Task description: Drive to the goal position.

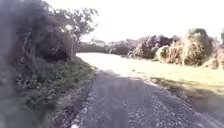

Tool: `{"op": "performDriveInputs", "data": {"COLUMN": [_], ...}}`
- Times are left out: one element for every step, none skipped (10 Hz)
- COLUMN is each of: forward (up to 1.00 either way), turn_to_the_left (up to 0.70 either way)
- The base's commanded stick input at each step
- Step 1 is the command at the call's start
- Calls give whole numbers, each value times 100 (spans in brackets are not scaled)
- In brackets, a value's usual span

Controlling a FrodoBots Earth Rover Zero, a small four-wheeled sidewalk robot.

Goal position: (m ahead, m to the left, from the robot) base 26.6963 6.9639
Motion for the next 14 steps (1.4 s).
{"op": "performDriveInputs", "data": {"forward": [85,85,85,85,85,85,85,85,85,85,85,85,85,85], "turn_to_the_left": [0,0,0,-1,-23,-34,-34,0,0,0,0,0,0,-1]}}
